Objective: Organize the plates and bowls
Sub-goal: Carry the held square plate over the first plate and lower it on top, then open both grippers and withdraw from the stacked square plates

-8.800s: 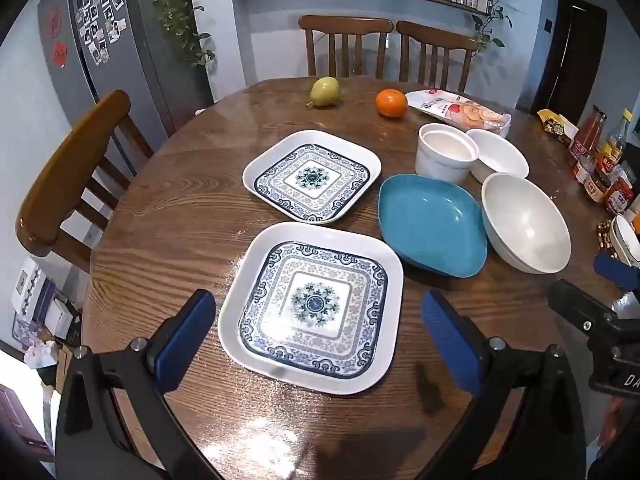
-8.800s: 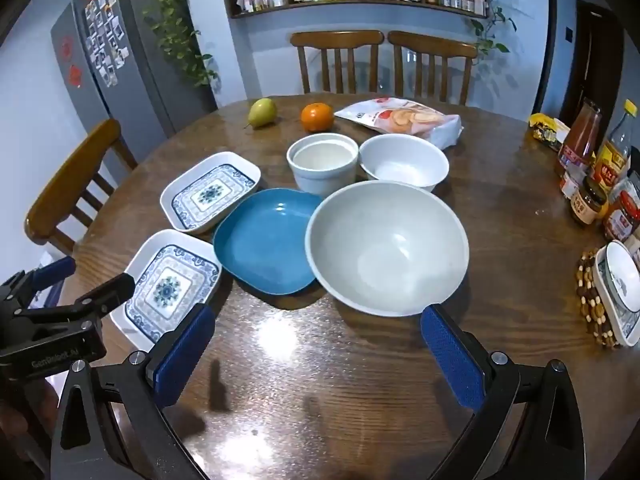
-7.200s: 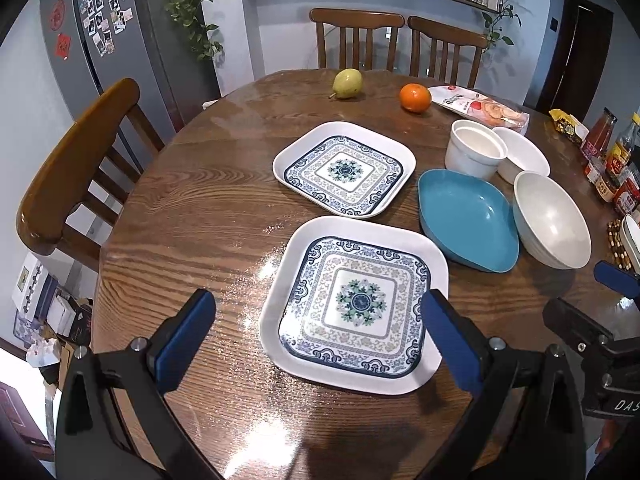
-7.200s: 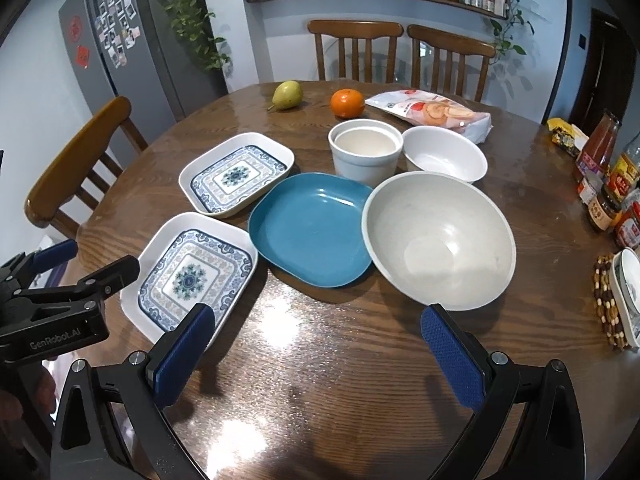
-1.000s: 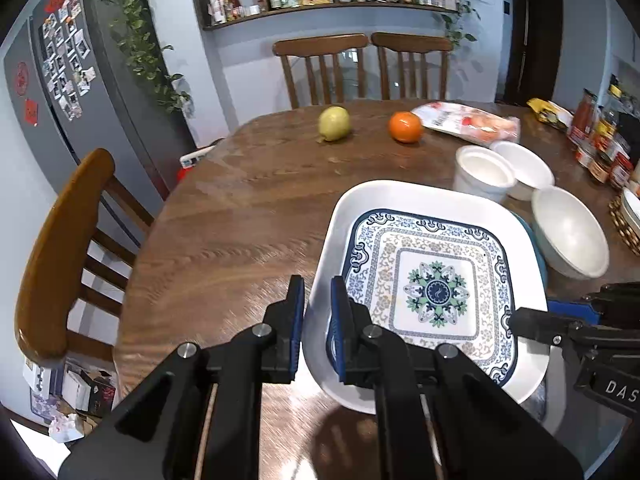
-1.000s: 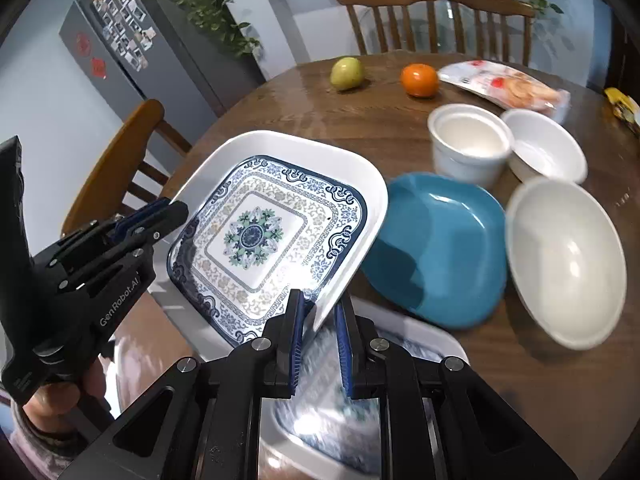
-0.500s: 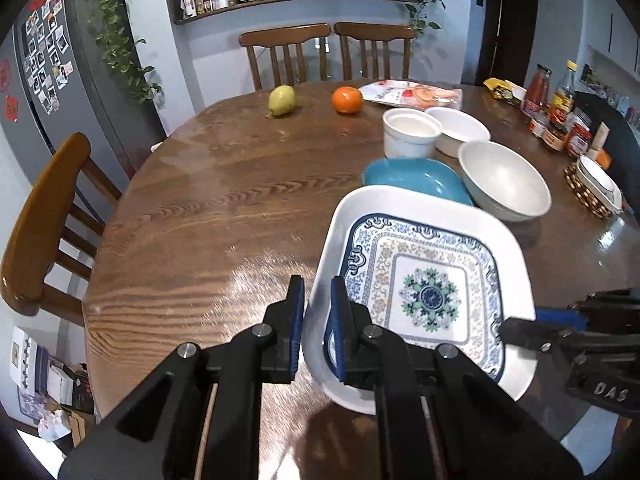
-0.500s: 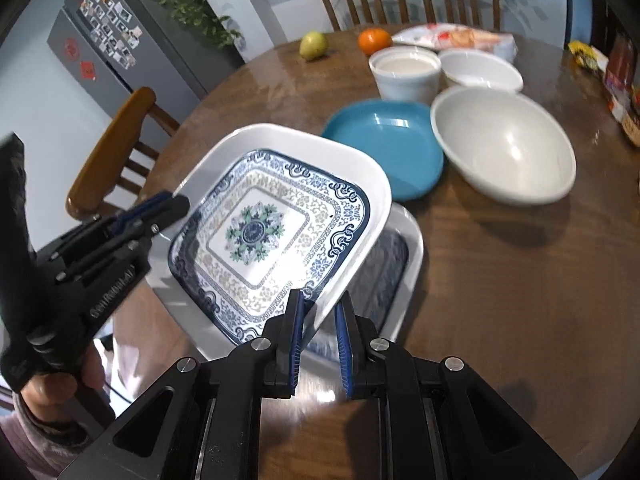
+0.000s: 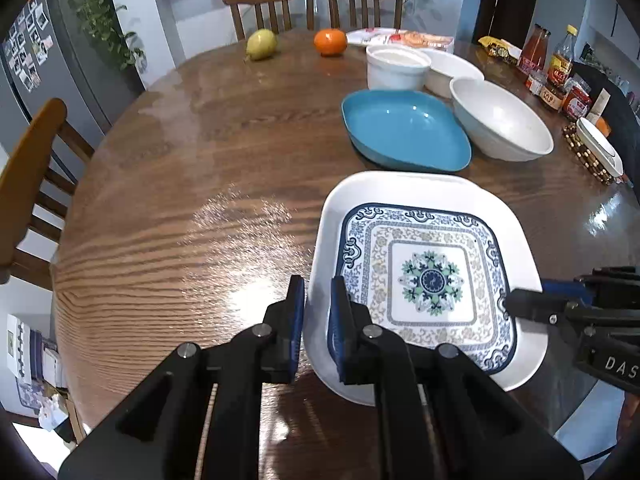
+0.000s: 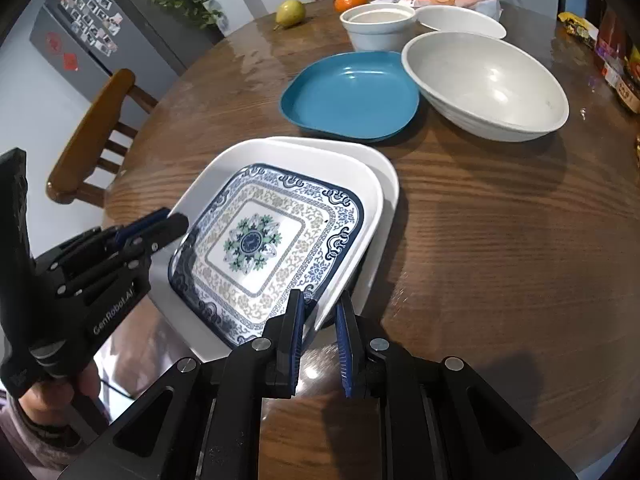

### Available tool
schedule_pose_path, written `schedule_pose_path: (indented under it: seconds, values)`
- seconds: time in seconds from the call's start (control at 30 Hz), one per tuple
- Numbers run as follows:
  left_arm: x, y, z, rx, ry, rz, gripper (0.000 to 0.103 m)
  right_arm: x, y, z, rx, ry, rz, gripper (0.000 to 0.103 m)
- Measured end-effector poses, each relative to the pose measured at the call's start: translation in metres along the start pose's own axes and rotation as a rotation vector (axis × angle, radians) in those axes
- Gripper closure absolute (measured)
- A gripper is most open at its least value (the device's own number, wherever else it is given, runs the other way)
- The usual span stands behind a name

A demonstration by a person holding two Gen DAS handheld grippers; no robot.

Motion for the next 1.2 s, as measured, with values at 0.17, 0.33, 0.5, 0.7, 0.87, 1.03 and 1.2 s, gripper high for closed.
schedule_pose_path:
  seconds: [0.17, 0.33, 0.5, 0.7, 0.87, 1.03, 1.2]
  values:
    - [0.002, -0.009, -0.001, -0.008, 0.006, 0.003, 0.092, 0.006, -0.007, -0.005, 0.013, -0.002, 0.027, 0.086]
    - [0.0, -0.012, -0.002, -0.013, 0.007, -0.001, 0.092, 0.009, -0.008, -0.01, 0.026, 0.007, 0.039, 0.086]
    - [-0.003, -0.014, 0.0, -0.019, 0.009, -0.005, 0.092, 0.006, -0.008, -0.012, 0.034, 0.04, 0.064, 0.086]
    - [-0.007, -0.015, -0.003, -0.017, 0.008, -0.024, 0.092, 0.002, -0.012, -0.018, 0.028, 0.07, 0.086, 0.086]
    - [-0.009, -0.015, -0.004, -0.013, 0.01, -0.03, 0.092, 0.002, -0.016, -0.019, 0.03, 0.069, 0.096, 0.086]
    - [-0.012, -0.014, -0.003, -0.012, 0.025, -0.03, 0.092, 0.002, -0.016, -0.018, 0.023, 0.054, 0.077, 0.086]
    - [-0.009, -0.01, -0.006, 0.001, 0.024, -0.028, 0.091, 0.007, -0.013, -0.017, 0.024, 0.031, 0.058, 0.086]
Point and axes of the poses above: each gripper's, at about its wrist camera, not at the fingertips, and y roughly against the way its jaws point, x to its right, z to its underside, the point moved 7 cm from there along -y, roughly the way its jaws point, and after that the axes turned 15 degrees about z, right-handed, at the moved point
